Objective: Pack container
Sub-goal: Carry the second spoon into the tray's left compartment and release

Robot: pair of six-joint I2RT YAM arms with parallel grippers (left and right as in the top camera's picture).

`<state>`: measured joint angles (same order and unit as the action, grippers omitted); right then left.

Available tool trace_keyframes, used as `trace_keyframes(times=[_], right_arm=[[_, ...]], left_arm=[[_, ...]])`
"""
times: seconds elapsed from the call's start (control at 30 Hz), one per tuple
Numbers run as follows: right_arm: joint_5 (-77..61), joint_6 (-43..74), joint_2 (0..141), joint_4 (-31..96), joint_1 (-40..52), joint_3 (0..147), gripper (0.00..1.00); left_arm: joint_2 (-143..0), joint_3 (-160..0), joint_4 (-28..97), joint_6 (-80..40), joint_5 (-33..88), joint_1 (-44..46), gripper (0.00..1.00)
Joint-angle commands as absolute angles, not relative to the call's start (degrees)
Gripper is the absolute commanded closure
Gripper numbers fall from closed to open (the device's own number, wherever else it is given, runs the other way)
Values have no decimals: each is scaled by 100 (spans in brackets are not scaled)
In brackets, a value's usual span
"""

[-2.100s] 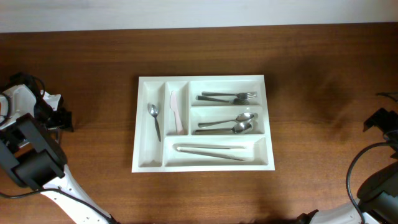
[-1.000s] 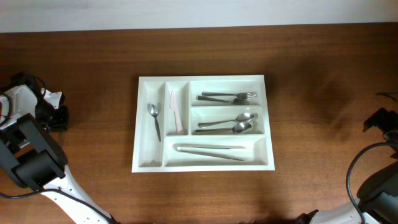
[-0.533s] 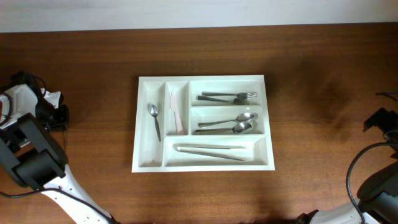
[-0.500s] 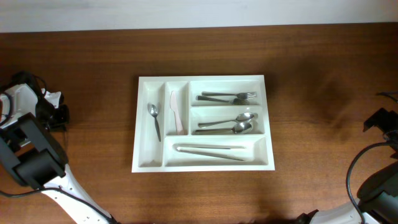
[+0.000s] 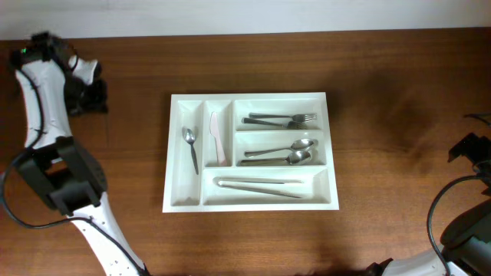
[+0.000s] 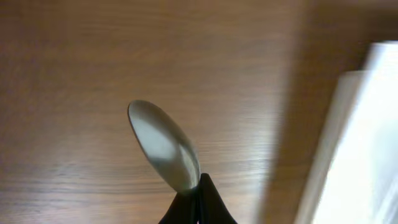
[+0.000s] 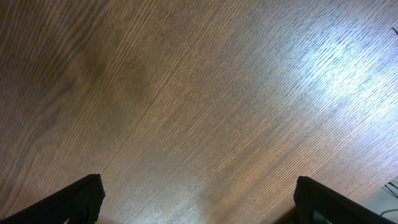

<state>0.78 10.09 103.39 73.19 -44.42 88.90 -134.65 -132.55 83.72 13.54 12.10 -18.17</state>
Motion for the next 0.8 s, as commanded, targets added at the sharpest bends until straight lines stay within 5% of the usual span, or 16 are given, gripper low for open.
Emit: trace_keyframes(times=[0.0, 0.27, 0.77], right_arm=[[64, 1015, 10366, 7317, -4427, 8860, 1], [64, 1015, 10366, 7317, -4427, 8860, 1], [64, 1015, 10366, 7317, -4427, 8860, 1]], left_arm=[[-13423, -13998, 8678, 1090, 1573, -1503, 98], [-13423, -14628, 9673, 478, 1568, -582, 98], [-13419, -14003, 9673, 34, 1009, 604, 98]])
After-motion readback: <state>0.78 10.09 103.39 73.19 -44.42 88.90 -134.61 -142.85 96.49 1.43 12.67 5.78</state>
